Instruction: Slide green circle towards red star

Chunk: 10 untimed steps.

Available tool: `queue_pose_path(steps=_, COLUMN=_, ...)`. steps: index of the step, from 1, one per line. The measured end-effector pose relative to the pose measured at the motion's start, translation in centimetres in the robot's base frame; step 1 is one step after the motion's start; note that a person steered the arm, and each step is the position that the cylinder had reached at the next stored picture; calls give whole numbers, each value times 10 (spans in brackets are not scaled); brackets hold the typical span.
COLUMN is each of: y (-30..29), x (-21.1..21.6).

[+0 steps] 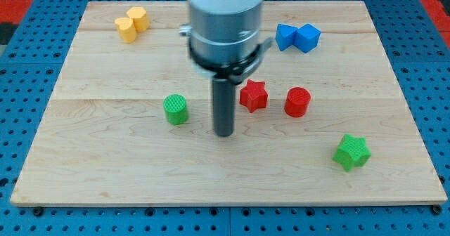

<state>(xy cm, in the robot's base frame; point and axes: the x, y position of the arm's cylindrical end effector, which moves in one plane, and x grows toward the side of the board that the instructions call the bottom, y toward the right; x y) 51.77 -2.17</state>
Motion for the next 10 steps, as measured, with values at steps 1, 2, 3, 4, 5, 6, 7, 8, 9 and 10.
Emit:
queue_pose_path(steps=1, y=-32, x=17)
queue_pose_path(steps=2, y=-56, x=14)
queue_pose_path(steps=3, y=-47, x=-1)
queue_pose_path(steps=4, y=-46, x=-16)
queue_pose_path(steps=5, y=-45, x=-23)
queue_pose_path(steps=6, y=-44, x=-23)
queue_pose_path(steps=7, y=-44, x=-23)
queue_pose_path(steps=8, y=-49, x=-33)
queue_pose_path(steps=9, y=-56, x=-43)
queue_pose_path(steps=10, y=-125, x=-40)
